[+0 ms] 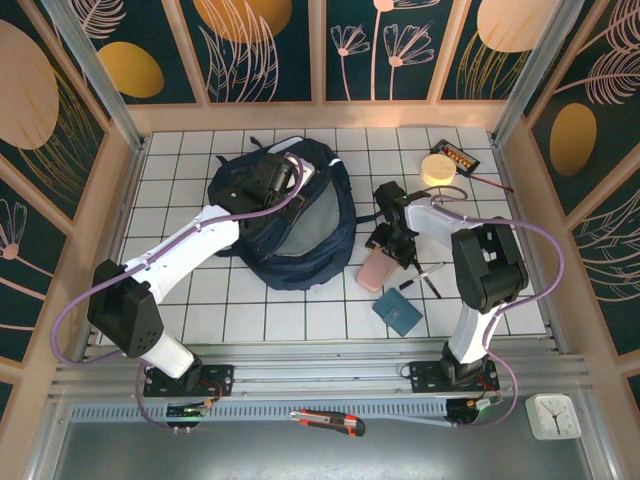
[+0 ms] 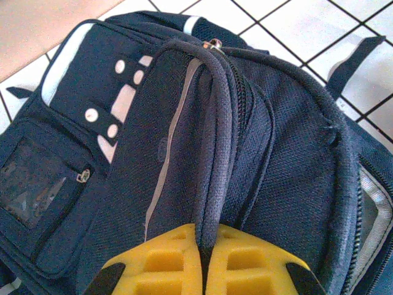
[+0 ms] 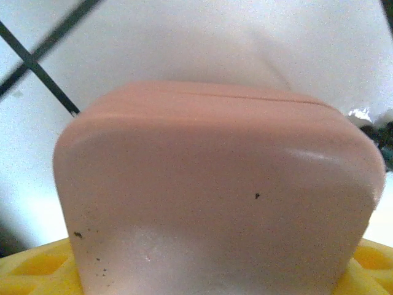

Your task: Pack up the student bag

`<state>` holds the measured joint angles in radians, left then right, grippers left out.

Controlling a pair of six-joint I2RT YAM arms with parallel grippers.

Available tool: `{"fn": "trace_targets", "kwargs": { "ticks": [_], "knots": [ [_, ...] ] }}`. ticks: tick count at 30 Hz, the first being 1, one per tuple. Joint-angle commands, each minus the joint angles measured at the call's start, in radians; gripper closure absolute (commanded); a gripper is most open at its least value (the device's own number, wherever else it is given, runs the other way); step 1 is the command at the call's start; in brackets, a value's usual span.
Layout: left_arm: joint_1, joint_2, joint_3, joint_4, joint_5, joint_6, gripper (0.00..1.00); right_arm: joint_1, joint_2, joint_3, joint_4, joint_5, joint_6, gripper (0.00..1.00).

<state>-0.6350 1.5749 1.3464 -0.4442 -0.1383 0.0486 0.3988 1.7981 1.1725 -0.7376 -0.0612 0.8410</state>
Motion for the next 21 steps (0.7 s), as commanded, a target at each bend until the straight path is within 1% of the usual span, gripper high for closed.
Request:
{"fn": "trace_targets", "kwargs": {
  "ticks": [1, 7, 15, 21],
  "knots": [
    [0.007, -0.01, 0.037, 0.081, -0.018, -0.01, 1.0, -0.03, -0.066, 0.057, -0.019, -0.005, -0.029, 0.28],
    [0.009, -0.006, 0.039, 0.11, -0.003, -0.049, 1.0, -0.089, -0.182, 0.097, -0.016, -0.017, -0.07, 0.3],
    [0.013, -0.035, -0.003, 0.143, 0.008, -0.096, 1.0, -0.18, -0.341, 0.118, 0.086, -0.082, -0.147, 0.3],
    [0.021, -0.068, -0.047, 0.184, 0.026, -0.118, 1.0, -0.217, -0.396, 0.167, 0.191, -0.16, -0.175, 0.31]
  ]
}}
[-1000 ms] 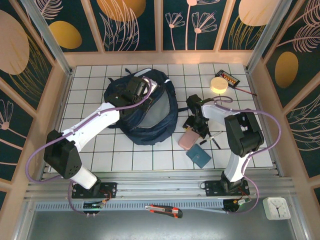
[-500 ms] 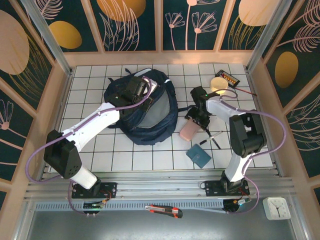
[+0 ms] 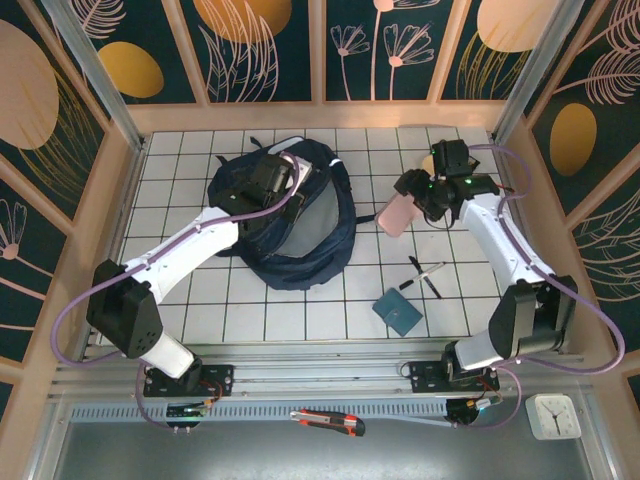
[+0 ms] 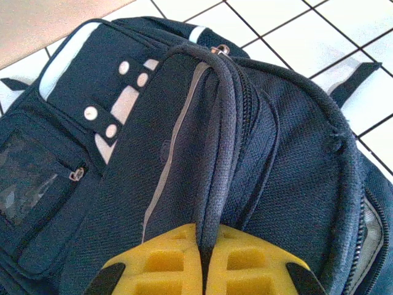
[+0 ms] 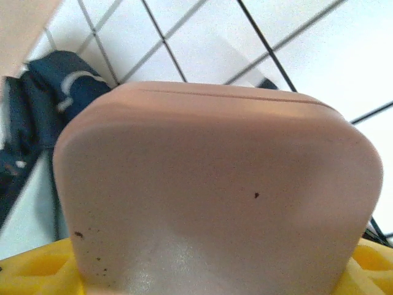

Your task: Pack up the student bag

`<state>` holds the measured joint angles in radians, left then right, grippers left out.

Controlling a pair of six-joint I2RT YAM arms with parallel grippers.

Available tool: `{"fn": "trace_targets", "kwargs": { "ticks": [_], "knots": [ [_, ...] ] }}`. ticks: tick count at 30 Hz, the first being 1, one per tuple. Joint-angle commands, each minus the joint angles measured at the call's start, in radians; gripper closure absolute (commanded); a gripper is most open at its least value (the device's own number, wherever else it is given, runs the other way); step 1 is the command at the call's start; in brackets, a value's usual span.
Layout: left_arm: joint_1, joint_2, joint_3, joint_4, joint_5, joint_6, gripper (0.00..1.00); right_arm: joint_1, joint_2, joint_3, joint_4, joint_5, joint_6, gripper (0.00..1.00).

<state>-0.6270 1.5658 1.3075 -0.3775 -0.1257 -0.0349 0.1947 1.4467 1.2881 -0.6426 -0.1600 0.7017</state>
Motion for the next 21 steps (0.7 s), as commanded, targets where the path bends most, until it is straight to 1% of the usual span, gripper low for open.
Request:
{"fn": "trace_targets", "kwargs": {
  "ticks": [1, 5, 9, 15, 18, 21],
  "knots": [
    [0.014, -0.062, -0.012, 0.12, 0.013, -0.039, 1.0, -0.014, -0.05, 0.055, 0.114, -0.075, -0.037, 0.31],
    [0.017, -0.066, -0.014, 0.127, -0.008, -0.056, 1.0, -0.017, -0.055, 0.083, 0.167, -0.121, -0.03, 0.31],
    [0.023, -0.065, -0.011, 0.129, 0.004, -0.065, 1.0, -0.017, -0.055, 0.097, 0.207, -0.166, -0.018, 0.32],
    [0.024, -0.084, -0.034, 0.165, 0.025, -0.093, 1.0, -0.013, -0.068, 0.049, 0.311, -0.26, 0.049, 0.32],
    [0.027, -0.105, -0.058, 0.211, 0.037, -0.124, 1.0, 0.012, -0.069, 0.003, 0.393, -0.294, 0.1, 0.32],
    [0.029, -0.11, -0.055, 0.228, 0.057, -0.163, 1.0, 0.058, -0.049, -0.031, 0.465, -0.315, 0.141, 0.33]
  ]
}}
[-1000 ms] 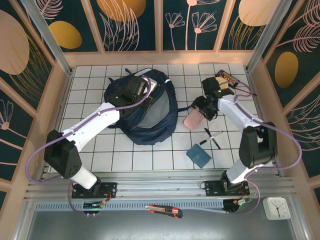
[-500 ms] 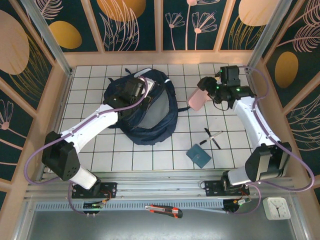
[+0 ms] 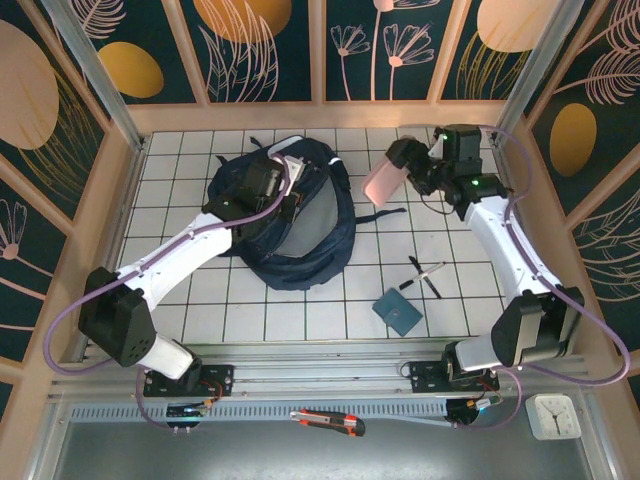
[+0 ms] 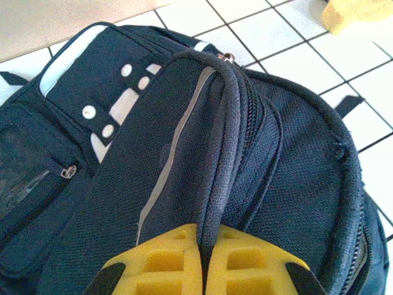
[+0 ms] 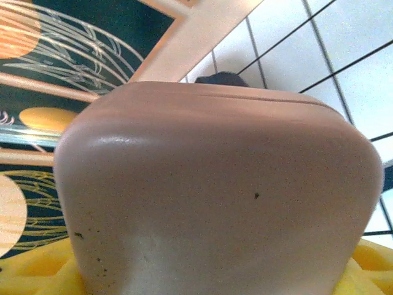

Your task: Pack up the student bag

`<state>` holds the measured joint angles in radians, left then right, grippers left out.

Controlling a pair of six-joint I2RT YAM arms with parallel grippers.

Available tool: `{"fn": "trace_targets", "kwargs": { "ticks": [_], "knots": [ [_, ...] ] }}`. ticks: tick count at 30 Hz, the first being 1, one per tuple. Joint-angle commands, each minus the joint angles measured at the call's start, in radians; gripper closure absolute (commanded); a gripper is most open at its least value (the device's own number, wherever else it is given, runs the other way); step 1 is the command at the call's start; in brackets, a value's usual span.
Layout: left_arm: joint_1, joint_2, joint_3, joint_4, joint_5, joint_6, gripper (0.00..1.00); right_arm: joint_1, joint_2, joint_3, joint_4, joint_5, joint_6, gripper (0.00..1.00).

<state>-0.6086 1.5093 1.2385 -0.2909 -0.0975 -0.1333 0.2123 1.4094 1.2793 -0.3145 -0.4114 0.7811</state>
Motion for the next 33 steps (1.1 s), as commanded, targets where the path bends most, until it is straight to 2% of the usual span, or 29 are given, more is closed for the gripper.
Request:
{"fn": "trace_targets", "kwargs": {
  "ticks": [1, 9, 15, 19, 21, 23, 24, 29, 33],
  "knots": [
    [0.014, -0.051, 0.023, 0.139, 0.031, -0.082, 1.0, 0.06, 0.005, -0.024, 0.153, -0.066, 0.07, 0.33],
    [0.022, -0.051, 0.03, 0.18, 0.047, -0.163, 1.0, 0.186, 0.195, 0.043, 0.182, -0.084, 0.085, 0.33],
    [0.024, -0.06, 0.039, 0.218, 0.041, -0.194, 1.0, 0.234, 0.356, 0.036, 0.32, -0.16, 0.221, 0.33],
    [0.023, -0.049, 0.042, 0.226, 0.072, -0.213, 1.0, 0.278, 0.481, 0.128, 0.339, -0.192, 0.249, 0.33],
    [0.023, -0.046, 0.04, 0.232, 0.078, -0.224, 1.0, 0.299, 0.546, 0.2, 0.331, -0.22, 0.247, 0.25],
    [0.023, -0.047, 0.032, 0.239, 0.07, -0.229, 1.0, 0.311, 0.585, 0.26, 0.298, -0.237, 0.233, 0.07],
    [0.023, -0.048, 0.028, 0.245, 0.065, -0.231, 1.0, 0.315, 0.586, 0.268, 0.285, -0.237, 0.225, 0.01],
    [0.025, -0.038, 0.021, 0.256, 0.066, -0.241, 1.0, 0.285, 0.49, 0.177, 0.257, -0.221, 0.184, 0.01],
    [0.025, -0.027, 0.012, 0.26, 0.06, -0.232, 1.0, 0.247, 0.35, 0.108, 0.142, -0.173, 0.098, 0.01]
  ]
}}
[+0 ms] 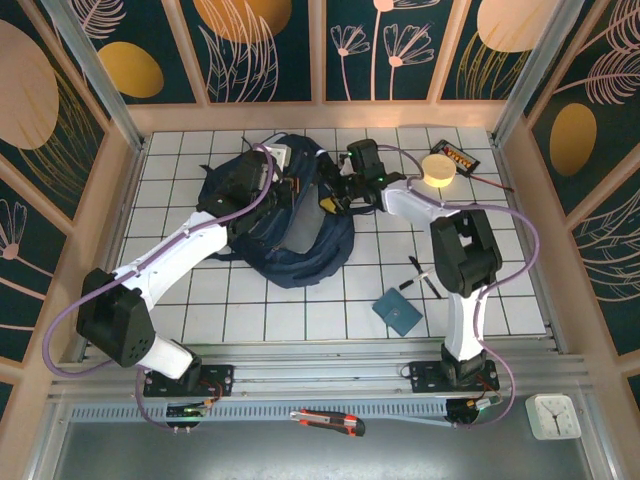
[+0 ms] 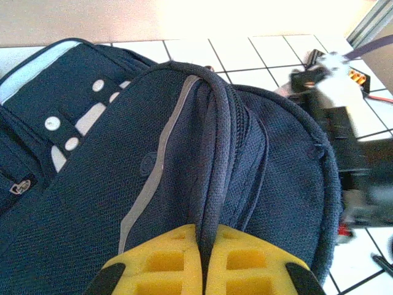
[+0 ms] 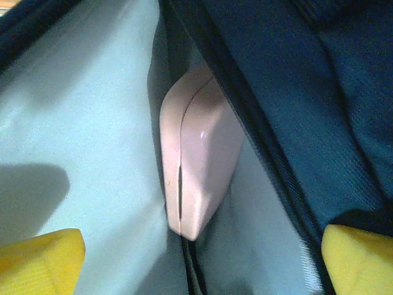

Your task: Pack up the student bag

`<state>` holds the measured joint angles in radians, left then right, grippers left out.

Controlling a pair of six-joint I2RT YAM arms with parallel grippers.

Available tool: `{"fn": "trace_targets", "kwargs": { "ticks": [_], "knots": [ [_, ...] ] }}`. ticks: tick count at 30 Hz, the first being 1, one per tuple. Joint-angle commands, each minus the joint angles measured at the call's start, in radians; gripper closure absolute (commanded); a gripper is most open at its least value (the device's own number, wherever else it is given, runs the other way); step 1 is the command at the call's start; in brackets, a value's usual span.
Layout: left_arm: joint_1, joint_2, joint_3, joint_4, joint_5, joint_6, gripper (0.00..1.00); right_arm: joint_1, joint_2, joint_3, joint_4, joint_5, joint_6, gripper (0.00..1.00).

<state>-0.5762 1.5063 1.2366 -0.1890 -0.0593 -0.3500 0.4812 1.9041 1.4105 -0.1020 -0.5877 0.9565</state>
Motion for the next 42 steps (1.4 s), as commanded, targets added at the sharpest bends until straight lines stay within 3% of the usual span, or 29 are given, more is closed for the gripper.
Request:
{"fn": "trace_targets", "kwargs": {
  "ticks": [1, 10, 16, 21, 25, 42],
  "knots": [
    [-0.006, -0.023, 0.01, 0.158, 0.021, -0.009, 1.0, -0.034, -0.185, -0.032, -0.135, 0.035, -0.111, 0.01],
    [0.001, -0.011, -0.011, 0.158, 0.033, 0.022, 1.0, -0.098, -0.502, -0.197, -0.777, 0.411, -0.39, 0.01],
    [0.003, -0.009, -0.02, 0.163, 0.045, 0.04, 1.0, 0.015, -0.534, -0.374, -1.025, 0.519, -0.404, 0.01],
    [0.004, -0.022, -0.028, 0.163, 0.048, 0.048, 1.0, 0.102, -0.53, -0.49, -0.999, 0.49, -0.377, 0.01],
    [0.006, -0.037, -0.048, 0.171, 0.047, 0.049, 1.0, 0.106, -0.486, -0.56, -0.916, 0.47, -0.408, 0.01],
    [0.015, -0.096, -0.112, 0.172, 0.025, 0.039, 1.0, 0.112, -0.169, -0.448, -0.823, 0.564, -0.542, 0.01]
  ]
}}
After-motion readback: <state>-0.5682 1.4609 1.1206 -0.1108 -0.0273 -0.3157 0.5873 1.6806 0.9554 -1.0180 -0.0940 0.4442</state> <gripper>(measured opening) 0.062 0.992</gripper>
